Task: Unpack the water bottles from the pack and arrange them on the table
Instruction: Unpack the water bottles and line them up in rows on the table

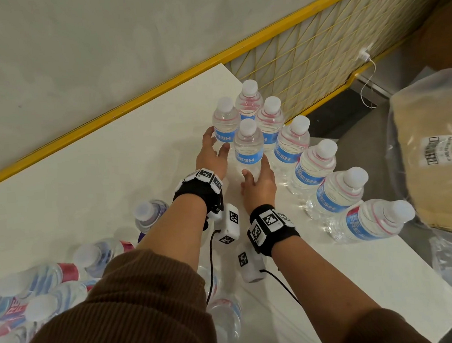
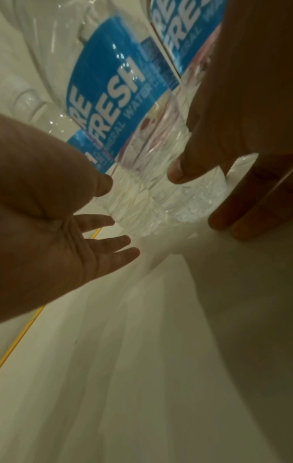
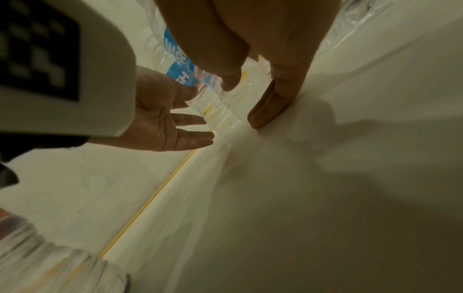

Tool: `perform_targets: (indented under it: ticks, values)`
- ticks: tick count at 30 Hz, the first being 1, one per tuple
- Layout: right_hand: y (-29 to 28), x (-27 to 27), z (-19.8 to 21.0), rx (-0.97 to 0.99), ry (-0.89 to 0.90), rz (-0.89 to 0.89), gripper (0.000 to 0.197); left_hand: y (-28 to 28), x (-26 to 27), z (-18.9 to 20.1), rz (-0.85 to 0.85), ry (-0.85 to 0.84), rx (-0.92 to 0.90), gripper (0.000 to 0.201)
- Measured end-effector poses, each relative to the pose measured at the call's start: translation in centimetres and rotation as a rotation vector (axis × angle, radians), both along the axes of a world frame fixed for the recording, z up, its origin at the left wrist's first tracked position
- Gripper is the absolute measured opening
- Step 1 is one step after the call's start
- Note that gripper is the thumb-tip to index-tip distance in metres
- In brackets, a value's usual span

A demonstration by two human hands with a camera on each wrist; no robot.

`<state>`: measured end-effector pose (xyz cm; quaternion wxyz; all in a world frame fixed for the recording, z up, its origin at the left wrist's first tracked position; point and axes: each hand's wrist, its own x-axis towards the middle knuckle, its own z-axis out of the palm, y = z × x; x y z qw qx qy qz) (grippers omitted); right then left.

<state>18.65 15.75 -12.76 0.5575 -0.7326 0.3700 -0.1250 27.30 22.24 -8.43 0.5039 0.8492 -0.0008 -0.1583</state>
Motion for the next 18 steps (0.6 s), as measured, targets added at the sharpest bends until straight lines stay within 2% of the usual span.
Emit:
perform_targets:
  ticks: [4,12,16,18]
  values:
    - [0.0,0.0,-0.2,0.009,-0.015,-0.005,0.061,-0.4,-0.1,0.6,0.010,0.027,-0.016,0.065]
    - [0.1,0.1,-0.1,0.038,0.005,0.018,0.065,-0.1,0.0,0.7,-0.002,0.030,0.012,0.064]
    - [-0.3,-2.2,1.5,0.064,0.111,0.122,0.070,0.2,-0.1,1.6,0.022,0.126,0.133,0.061]
    - [-0.3,-4.5,2.6,0.043,0.160,0.233,0.056,0.2,-0.5,2.8,-0.012,0.199,0.183,0.051]
